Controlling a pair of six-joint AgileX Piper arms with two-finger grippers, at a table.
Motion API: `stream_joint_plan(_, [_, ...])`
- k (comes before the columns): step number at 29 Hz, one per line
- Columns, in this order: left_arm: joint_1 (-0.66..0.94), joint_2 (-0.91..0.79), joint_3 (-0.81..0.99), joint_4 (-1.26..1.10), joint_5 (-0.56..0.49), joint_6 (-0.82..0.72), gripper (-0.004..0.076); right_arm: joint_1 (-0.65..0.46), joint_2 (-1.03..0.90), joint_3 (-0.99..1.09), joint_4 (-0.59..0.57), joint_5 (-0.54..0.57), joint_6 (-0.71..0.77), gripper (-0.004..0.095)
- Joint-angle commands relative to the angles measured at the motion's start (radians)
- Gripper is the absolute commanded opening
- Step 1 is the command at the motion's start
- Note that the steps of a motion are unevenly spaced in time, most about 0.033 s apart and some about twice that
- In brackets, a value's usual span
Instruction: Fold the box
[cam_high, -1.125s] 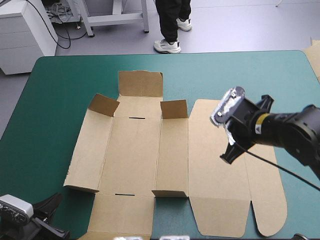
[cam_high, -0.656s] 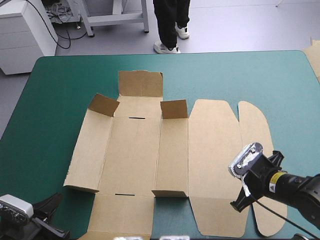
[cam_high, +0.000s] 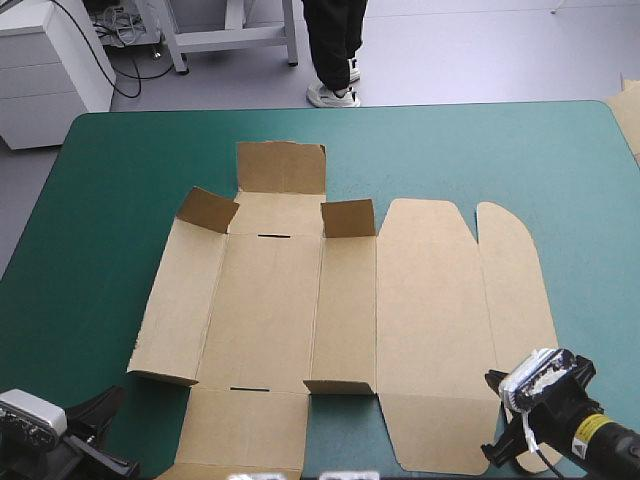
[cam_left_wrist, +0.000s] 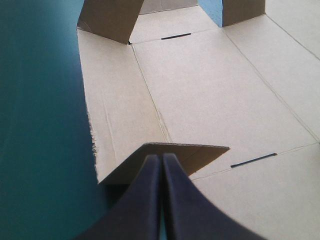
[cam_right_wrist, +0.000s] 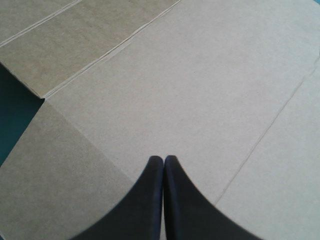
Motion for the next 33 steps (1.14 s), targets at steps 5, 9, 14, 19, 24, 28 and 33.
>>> stream_joint_plan(5, [-0.007,0.015,-0.022,-0.002,-0.069,-0.003,-0.0008,-0.007,-0.129,-0.018,-0.109,-0.052,0.091,-0.0018])
stream_joint_plan(9, [-0.007,0.015,-0.022,-0.002,-0.069,-0.003,0.0048,-0.007,-0.14,-0.018,-0.121,-0.052,0.108,-0.0018])
stream_joint_plan(14, [-0.007,0.015,-0.022,-0.005,-0.069,-0.003,0.0359,-0.007,-0.14,-0.018,-0.121,-0.052,0.107,-0.0018])
stream_joint_plan(19, [-0.007,0.015,-0.022,-0.005,-0.079,-0.003,0.0528,-0.007,-0.14,-0.018,-0.121,-0.052,0.107,-0.0018])
stream_joint_plan(24, [-0.007,0.015,-0.022,-0.009,-0.079,-0.016,0.0524,-0.007,-0.14,-0.018,-0.121,-0.052,0.107,-0.0018])
stream_joint_plan(28, [-0.007,0.015,-0.022,-0.001,-0.076,0.024,0.0512,-0.007,-0.14,-0.018,-0.121,-0.052,0.107,-0.0018])
stream_joint_plan(33, [-0.007,0.024,-0.022,-0.006,-0.076,0.026,0.0512,-0.007,-0.14,-0.018,-0.121,-0.052,0.11,-0.0018])
